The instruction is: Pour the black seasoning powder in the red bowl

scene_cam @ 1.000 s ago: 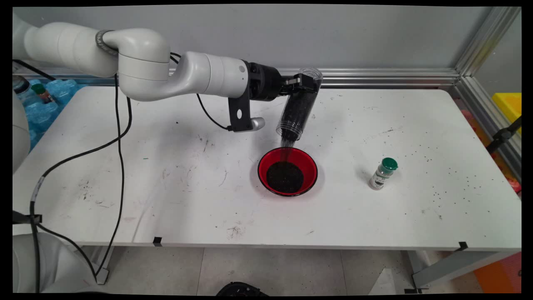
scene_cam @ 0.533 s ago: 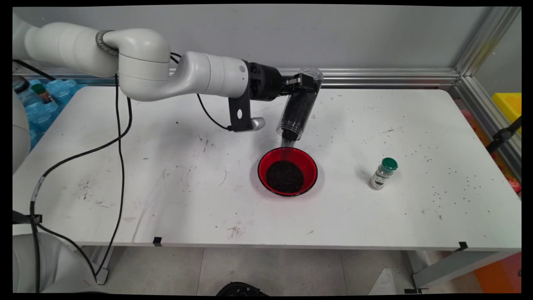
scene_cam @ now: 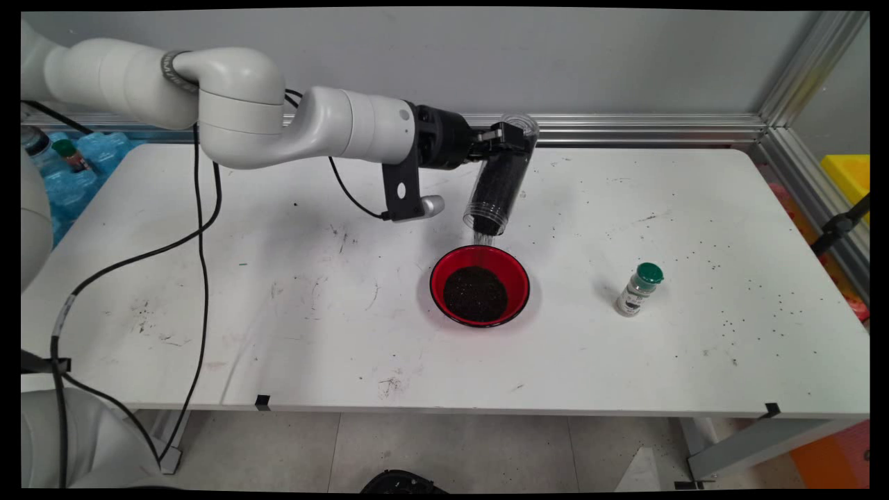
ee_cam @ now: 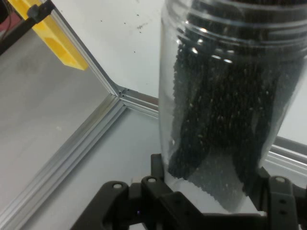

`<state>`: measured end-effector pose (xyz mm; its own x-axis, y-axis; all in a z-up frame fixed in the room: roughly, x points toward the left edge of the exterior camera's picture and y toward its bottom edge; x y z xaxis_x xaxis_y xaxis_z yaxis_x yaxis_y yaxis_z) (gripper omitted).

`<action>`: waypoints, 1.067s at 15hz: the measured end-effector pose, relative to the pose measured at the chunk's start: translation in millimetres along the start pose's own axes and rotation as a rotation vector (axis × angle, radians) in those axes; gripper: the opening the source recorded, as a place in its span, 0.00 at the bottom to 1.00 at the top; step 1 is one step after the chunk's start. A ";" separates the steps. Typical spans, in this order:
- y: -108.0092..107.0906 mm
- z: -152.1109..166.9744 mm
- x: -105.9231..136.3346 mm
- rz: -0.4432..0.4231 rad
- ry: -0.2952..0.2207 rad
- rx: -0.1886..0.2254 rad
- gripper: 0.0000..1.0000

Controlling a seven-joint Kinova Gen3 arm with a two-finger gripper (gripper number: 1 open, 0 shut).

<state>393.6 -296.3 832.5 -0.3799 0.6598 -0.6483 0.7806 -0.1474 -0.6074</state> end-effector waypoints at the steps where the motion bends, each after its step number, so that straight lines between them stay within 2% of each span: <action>1: -0.2 0.1 0.0 -0.013 0.001 0.000 0.00; 16: -0.9 -0.4 -5.2 -0.276 0.027 -0.023 0.00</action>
<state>395.0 -299.3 836.6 -0.5662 0.6924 -0.4472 0.6606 0.0568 -0.7486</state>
